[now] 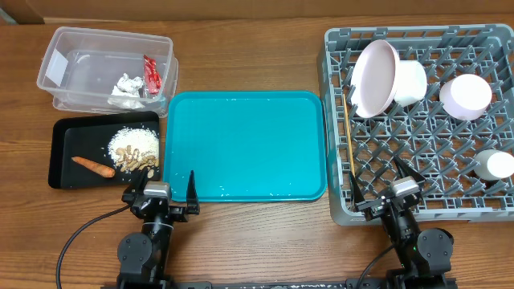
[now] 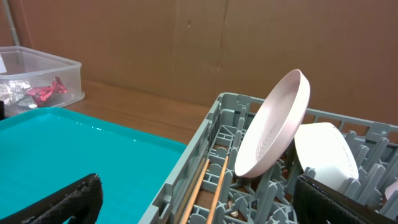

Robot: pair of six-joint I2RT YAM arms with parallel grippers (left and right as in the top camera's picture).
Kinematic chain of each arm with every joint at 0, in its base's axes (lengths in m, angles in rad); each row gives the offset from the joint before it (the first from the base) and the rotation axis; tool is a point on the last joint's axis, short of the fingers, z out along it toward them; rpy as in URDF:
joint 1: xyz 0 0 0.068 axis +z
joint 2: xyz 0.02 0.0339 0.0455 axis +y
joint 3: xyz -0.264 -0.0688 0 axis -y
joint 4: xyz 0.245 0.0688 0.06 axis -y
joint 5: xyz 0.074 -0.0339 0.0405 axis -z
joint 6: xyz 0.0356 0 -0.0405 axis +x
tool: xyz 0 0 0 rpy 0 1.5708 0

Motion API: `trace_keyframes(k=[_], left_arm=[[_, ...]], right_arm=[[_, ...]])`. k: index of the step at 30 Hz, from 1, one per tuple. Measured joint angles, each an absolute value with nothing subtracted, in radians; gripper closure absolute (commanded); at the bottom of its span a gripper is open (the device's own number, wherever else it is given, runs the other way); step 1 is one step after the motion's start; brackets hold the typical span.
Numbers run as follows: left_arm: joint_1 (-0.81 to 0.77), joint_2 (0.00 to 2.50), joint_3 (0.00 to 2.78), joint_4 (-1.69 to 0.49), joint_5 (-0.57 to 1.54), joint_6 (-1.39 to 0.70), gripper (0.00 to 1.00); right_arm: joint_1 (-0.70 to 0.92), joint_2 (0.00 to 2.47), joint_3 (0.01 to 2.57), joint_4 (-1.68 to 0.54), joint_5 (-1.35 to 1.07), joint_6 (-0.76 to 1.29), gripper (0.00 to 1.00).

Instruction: Sort waste into correct bins and load items into the dishwasher

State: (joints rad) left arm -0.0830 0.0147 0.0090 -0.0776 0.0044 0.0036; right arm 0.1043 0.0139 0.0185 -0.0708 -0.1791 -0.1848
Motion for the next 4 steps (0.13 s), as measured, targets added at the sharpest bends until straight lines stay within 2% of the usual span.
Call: trace_keyframes(k=[4], left_arm=[[-0.083,0.015,0.009,-0.077,0.004,0.004,0.00]], right_arm=[[0.104,0.014,0.019,-0.071,-0.179,-0.185,0.00]])
